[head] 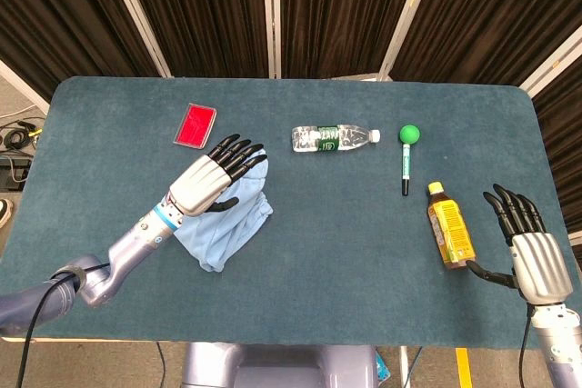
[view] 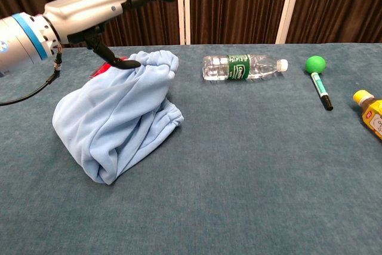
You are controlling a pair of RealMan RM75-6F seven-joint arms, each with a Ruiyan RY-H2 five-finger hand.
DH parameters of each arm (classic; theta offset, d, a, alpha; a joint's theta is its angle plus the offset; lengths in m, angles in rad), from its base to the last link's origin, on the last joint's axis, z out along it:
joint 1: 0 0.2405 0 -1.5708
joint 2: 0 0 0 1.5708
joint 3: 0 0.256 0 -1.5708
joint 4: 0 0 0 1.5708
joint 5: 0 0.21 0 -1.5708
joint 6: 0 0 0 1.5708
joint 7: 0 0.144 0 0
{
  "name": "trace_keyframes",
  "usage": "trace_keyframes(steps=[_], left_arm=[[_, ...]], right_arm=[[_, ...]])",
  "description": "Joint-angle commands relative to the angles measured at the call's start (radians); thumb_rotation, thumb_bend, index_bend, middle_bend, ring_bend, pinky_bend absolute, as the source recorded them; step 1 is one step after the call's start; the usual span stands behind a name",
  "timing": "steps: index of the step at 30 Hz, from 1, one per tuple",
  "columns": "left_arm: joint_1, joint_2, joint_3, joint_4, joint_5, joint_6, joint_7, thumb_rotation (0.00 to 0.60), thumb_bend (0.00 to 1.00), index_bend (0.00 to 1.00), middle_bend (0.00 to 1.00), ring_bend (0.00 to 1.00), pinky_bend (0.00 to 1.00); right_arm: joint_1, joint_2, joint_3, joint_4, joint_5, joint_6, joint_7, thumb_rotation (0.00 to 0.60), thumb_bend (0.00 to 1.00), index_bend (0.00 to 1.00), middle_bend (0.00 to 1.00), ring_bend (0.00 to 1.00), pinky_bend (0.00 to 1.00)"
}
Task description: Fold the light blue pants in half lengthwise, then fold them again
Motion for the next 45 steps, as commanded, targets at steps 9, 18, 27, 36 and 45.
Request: trace_keyframes(steps=[9, 18, 27, 36, 45], left_arm=[[0.08, 0.156, 0.021, -0.178, -0.087, -0.013, -0.007, 0.6, 0.29, 0.0, 0.0, 0.0, 0.0], [0.091, 0.141, 0.051, -0.147, -0.112, -0.081, -0.064, 0.6, 0.77, 0.03, 0.0, 0.0, 0.04], [0.05, 0.032, 0.038, -0.068, -0.134, -0.164, -0.049, 0.6, 0.88, 0.14, 0.0, 0.05, 0.13], [0.017, -0.065, 0.056, -0.012, -0.145, -0.252, -0.064, 0.6, 0.88, 0.15, 0.0, 0.07, 0.15], [0.025, -0.095, 0.086, 0.009, -0.134, -0.269, -0.07, 0.6, 0.88, 0.15, 0.0, 0.07, 0.15]], right_arm=[[0.001, 0.002, -0.003, 0.001, -0.003, -0.006, 0.01, 0.6, 0.0, 0.0, 0.0, 0.0, 0.0], [0.007, -0.004, -0.004, -0.003, -0.011, -0.013, 0.002, 0.6, 0.0, 0.0, 0.0, 0.0, 0.0], [0.007, -0.005, -0.001, -0.003, -0.002, -0.016, -0.005, 0.6, 0.0, 0.0, 0.0, 0.0, 0.0], [0.005, -0.001, 0.007, 0.012, 0.022, -0.019, 0.013, 0.6, 0.0, 0.0, 0.0, 0.0, 0.0], [0.003, 0.001, 0.009, 0.01, 0.019, -0.013, 0.017, 0.6, 0.0, 0.0, 0.0, 0.0, 0.0]])
